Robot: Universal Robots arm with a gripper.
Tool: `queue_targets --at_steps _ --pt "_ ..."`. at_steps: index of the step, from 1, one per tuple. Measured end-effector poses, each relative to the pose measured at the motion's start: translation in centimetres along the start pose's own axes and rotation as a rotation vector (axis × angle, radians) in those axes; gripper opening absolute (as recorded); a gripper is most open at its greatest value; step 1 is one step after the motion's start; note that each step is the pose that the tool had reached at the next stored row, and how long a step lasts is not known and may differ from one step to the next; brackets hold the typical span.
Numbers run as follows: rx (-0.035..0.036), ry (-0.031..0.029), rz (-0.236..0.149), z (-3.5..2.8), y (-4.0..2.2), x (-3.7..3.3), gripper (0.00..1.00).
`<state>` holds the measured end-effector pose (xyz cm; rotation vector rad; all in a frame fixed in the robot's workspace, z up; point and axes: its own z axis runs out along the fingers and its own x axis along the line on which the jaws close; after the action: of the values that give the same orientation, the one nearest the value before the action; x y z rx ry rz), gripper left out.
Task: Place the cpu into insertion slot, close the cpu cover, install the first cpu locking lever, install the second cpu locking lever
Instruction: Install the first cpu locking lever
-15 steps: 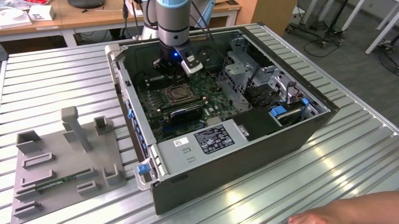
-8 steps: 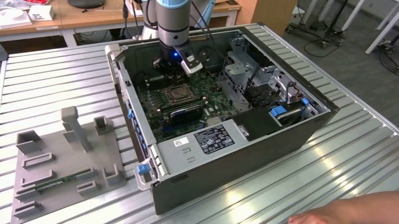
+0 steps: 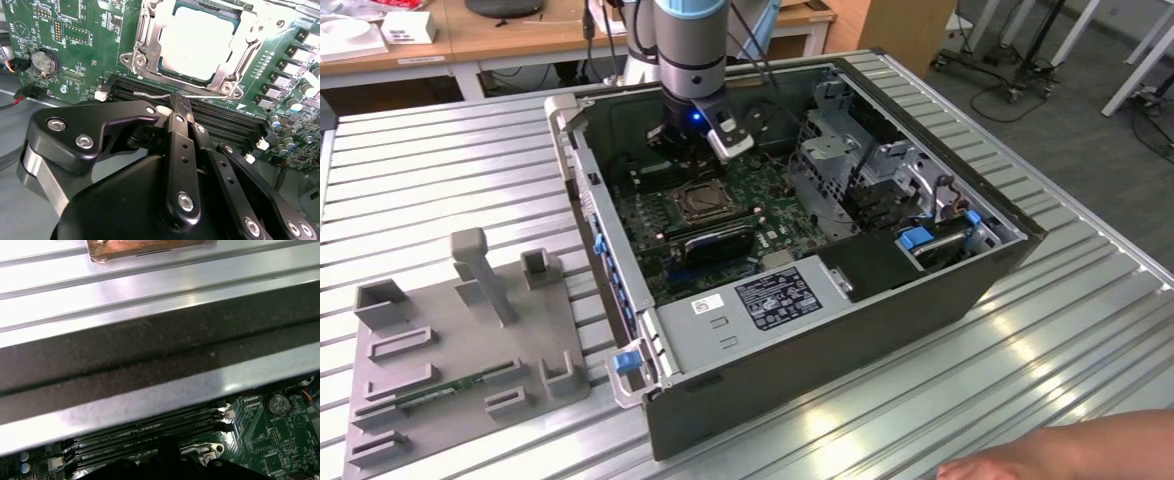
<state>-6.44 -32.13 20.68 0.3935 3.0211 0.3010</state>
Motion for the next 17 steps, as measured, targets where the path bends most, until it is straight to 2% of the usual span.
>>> queue_targets --at_steps 8,17 --pt "0.0002 0.0000 0.000 0.11 0.07 -0.29 0.10" --pt "-0.0048 0.0013 0.001 0.29 0.04 -0.28 0.10"
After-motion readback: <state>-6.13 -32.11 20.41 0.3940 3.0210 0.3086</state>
